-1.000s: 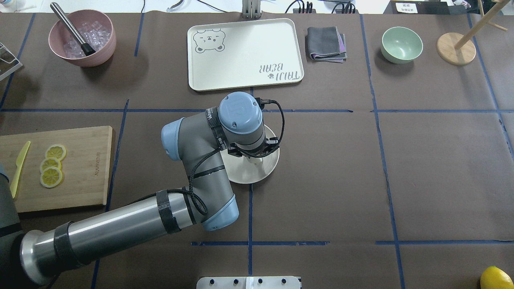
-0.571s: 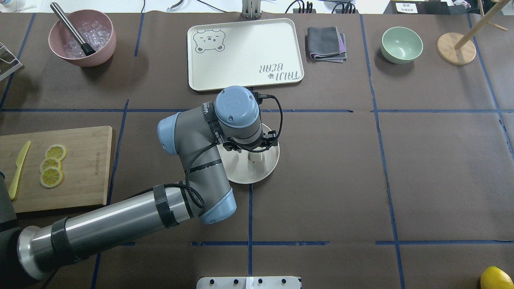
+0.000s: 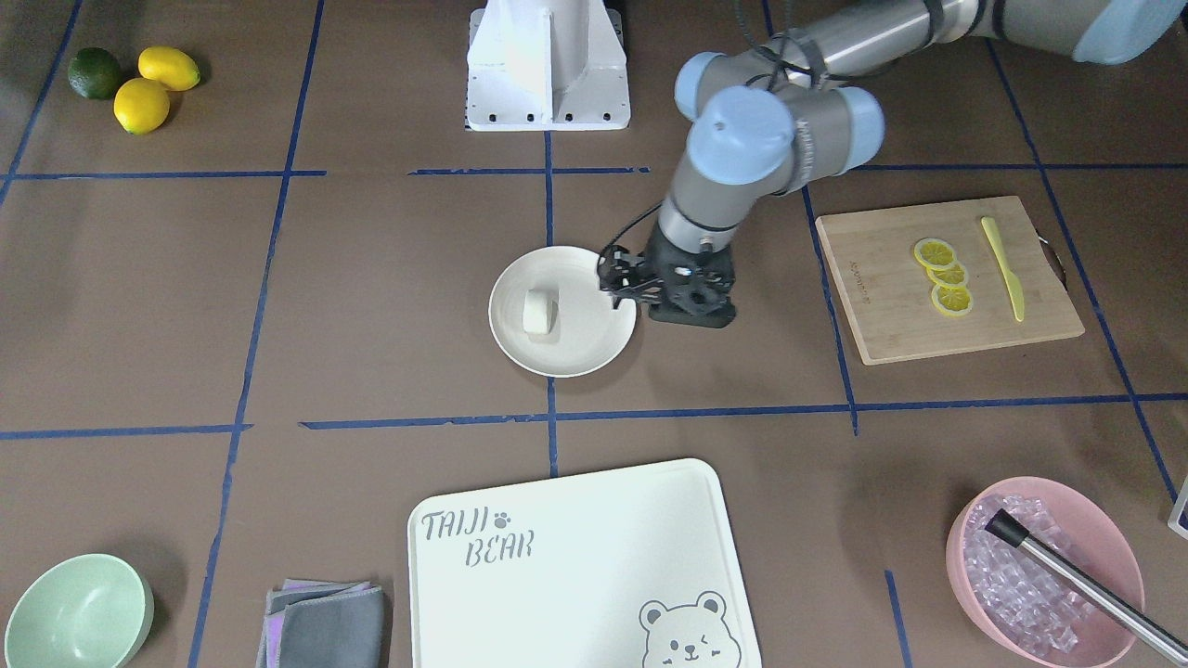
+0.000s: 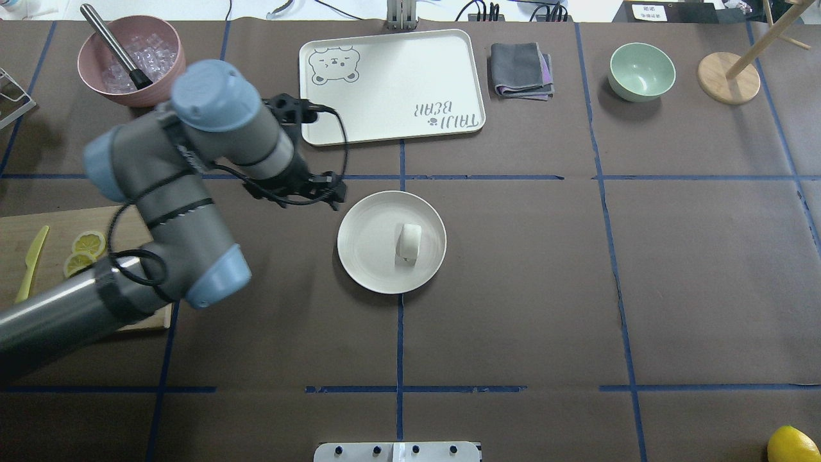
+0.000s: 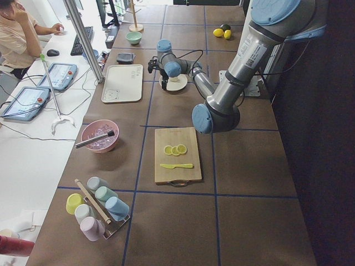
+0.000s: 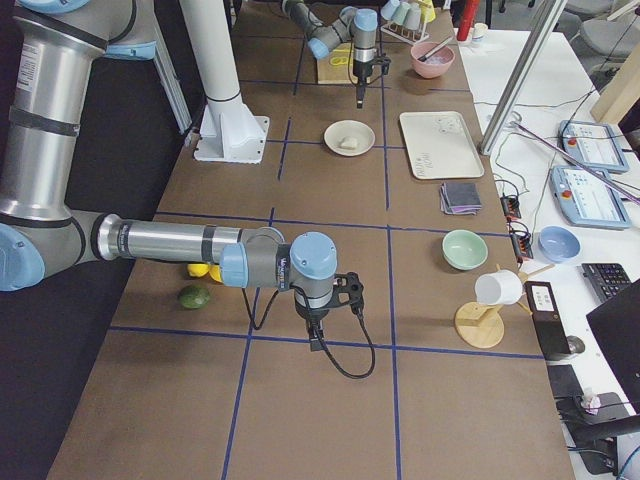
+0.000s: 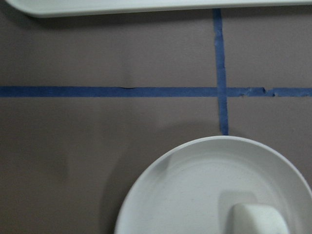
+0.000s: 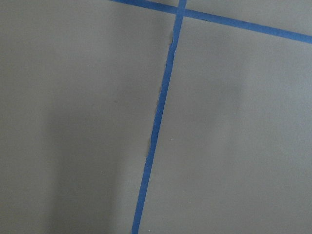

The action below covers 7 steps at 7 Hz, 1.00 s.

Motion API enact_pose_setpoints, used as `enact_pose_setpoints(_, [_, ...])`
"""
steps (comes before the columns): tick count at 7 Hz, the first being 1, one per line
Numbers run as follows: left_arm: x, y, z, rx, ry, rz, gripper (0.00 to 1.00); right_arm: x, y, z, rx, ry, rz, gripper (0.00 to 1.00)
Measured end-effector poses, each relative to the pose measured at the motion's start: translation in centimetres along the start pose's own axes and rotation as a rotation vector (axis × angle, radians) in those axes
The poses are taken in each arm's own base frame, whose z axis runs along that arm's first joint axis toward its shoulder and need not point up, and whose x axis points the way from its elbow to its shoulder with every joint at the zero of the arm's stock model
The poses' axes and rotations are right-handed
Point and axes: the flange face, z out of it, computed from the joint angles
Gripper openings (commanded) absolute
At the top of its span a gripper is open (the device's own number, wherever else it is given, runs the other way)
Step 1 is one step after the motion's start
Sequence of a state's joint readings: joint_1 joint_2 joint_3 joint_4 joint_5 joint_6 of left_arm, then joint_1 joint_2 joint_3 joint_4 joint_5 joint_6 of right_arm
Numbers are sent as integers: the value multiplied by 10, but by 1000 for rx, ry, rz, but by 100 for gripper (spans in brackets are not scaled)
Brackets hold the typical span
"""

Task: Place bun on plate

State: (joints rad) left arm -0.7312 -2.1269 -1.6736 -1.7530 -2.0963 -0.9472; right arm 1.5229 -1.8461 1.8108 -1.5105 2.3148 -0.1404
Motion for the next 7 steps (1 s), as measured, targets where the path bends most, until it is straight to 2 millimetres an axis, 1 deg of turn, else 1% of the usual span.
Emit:
enact_pose_setpoints(1, [-73,3,-29,11,-21,96,100,0,0,0,0,0,0,100])
enact_pose_setpoints(2, [-164,4,-64,4,-43,195,100,0,0,0,0,0,1,100])
enact_pose_setpoints(3, [-263,4,-109,-5,-48,254,100,0,0,1,-1,0,1,100])
enact_pose_setpoints(4, [-341,11,-147,-14,-60,267,100,1,0,1,-3,0,2,100])
enact_pose_setpoints(5, [-403,22,-176,-26,-84,248,100,2,1,3,-6,-1,4,100])
enact_pose_setpoints(6, [-461,34,-195,-40,-102,190,100,4,2,4,-8,-1,6,100])
enact_pose_setpoints(7, [-517,53,-199,-62,-109,100,100,4,2,5,-9,-1,7,100])
